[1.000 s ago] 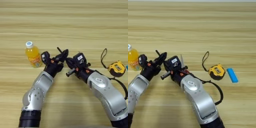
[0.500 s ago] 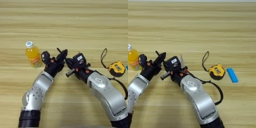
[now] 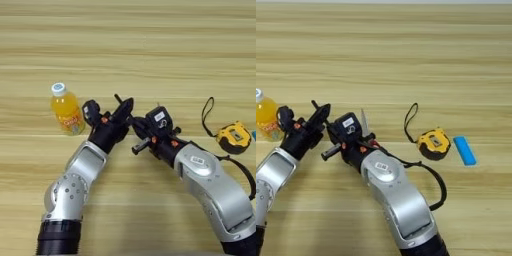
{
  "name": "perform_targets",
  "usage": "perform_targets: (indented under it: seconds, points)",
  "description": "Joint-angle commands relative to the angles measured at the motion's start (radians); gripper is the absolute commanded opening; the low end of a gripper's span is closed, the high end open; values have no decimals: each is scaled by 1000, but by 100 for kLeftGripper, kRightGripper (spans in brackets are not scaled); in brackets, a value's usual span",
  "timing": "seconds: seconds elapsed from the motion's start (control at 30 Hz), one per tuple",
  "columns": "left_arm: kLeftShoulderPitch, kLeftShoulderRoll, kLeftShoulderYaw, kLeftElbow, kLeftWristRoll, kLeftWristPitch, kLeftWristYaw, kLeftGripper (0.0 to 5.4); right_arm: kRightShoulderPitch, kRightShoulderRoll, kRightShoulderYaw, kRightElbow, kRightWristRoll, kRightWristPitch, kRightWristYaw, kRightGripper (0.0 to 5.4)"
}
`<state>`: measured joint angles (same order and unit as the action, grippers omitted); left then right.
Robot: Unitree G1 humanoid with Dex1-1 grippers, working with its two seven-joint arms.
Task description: Move the objects on the table
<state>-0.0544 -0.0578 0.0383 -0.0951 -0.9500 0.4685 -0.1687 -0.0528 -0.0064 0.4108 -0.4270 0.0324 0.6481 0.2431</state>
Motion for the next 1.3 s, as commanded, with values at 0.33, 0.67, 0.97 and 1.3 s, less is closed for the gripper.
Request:
perform_targets:
  seconds: [0.33,0.67,0.97,1.3]
  points:
    - [-1,-59,4,-2,3,3,15,0,-9,-5,2,-4,2,3,-5,30]
    - [-12,-48,14,21,49,-25,25,0,-22,-10,-6,-42,15,-4,11,191]
    - [-27,-11,21,39,157,-59,21,0,-66,-35,-113,-33,27,-30,5,298]
    - [-20,48,-3,24,309,-39,12,0,-148,-112,-328,20,73,-47,8,402]
